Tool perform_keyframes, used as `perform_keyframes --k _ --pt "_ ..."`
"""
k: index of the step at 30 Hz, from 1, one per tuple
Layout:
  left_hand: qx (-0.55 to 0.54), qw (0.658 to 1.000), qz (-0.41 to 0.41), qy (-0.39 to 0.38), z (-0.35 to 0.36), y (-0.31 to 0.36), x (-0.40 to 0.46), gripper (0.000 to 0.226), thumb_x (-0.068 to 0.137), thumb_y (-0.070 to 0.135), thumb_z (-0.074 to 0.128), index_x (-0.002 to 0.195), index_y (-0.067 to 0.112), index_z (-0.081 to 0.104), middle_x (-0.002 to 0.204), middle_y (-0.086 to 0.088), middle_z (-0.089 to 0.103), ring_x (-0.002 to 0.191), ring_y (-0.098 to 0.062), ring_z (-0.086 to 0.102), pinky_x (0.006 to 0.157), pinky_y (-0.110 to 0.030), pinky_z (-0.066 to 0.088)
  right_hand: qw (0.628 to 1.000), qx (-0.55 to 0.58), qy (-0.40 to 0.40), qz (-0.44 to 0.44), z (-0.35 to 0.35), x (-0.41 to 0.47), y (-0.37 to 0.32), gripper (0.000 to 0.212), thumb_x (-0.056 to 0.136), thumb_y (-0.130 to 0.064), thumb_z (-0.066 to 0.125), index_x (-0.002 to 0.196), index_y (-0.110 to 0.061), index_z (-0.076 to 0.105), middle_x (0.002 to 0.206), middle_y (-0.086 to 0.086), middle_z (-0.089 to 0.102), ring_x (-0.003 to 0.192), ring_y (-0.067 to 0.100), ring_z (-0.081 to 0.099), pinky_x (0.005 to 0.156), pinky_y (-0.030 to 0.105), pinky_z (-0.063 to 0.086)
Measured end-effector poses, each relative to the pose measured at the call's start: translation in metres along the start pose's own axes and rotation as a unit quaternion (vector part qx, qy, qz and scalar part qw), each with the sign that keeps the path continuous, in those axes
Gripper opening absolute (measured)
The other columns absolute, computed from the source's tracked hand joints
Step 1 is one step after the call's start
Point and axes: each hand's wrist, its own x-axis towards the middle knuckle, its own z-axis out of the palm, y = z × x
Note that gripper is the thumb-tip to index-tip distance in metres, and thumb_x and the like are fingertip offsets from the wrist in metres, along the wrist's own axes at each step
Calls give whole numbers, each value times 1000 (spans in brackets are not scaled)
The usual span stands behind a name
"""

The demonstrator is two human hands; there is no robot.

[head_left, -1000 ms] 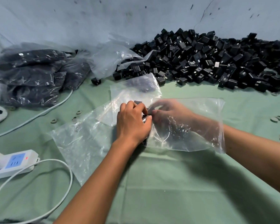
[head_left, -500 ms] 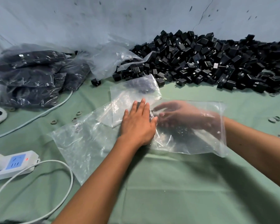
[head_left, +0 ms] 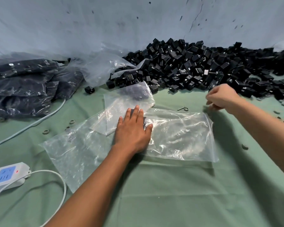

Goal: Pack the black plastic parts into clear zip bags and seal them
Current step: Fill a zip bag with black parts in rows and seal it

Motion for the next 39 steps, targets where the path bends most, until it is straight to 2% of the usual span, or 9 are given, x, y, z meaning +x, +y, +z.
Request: perform_keyframes --k 2,5,9,14,22,26,30,35,39 --pt "0 1000 -3 3 2 -1 0 75 102 61 18 164 22 3 172 4 -8 158 -17 -9 129 -47 2 989 -46 73 -124 20 12 -21 19 90 0 59 93 -7 76 86 7 76 73 25 74 68 38 62" --pt "2 1000 -7 4 3 0 1 77 101 63 18 165 22 3 172 5 -8 158 -17 -9 129 -46 2 925 -202 22 -322 45 29 -47 35 93 5 55 120 -9 71 121 10 69 112 32 64 97 43 53" --pt "-4 1000 -5 12 3 0 0 77 101 62 19 165 22 5 172 6 -6 158 -16 -8 129 -45 3 879 -327 -93 -335 69 48 -66 72 92 11 52 158 -14 38 162 7 35 145 30 39 121 42 35" --pt "-7 1000 -6 10 2 1 0 77 101 63 19 165 23 5 172 6 -6 158 -16 -8 129 -45 4 882 -359 -35 -304 74 48 -58 34 100 -7 58 133 -3 56 129 18 42 93 38 59 87 46 53" --pt "17 999 -16 -47 -14 10 -1 80 102 66 16 164 21 -5 172 1 -5 158 -20 -9 128 -51 0 915 -335 -25 -223 3 2 13 29 99 -20 66 126 -10 69 114 17 61 111 40 60 93 42 51" --pt "-28 997 -42 51 -24 71 -4 67 102 61 34 146 11 38 148 -13 49 139 -32 38 116 -51 34 947 -253 -51 -189 -23 -42 43 39 94 -13 72 132 -12 69 119 16 69 111 35 62 90 33 45" --pt "-82 995 31 54 -22 154 -15 58 95 63 50 122 11 54 118 -11 59 109 -29 52 86 -43 49 983 -116 -40 -135 -36 -84 60 39 85 -22 83 121 -12 73 106 6 76 88 22 69 79 28 48" --pt "-60 997 32 22 -22 185 -15 35 89 41 63 110 13 67 113 -13 68 109 -37 63 76 -37 48 980 51 -153 -119 -37 -124 61 21 85 -11 82 104 -19 78 81 -6 78 61 9 65 50 34 47" --pt "-83 996 15 28 -34 177 -19 22 90 30 61 100 12 68 106 -14 68 100 -39 66 69 -34 39 939 99 -286 -165 -23 -141 41 29 86 9 68 106 -9 78 88 12 76 70 13 63 63 25 50"
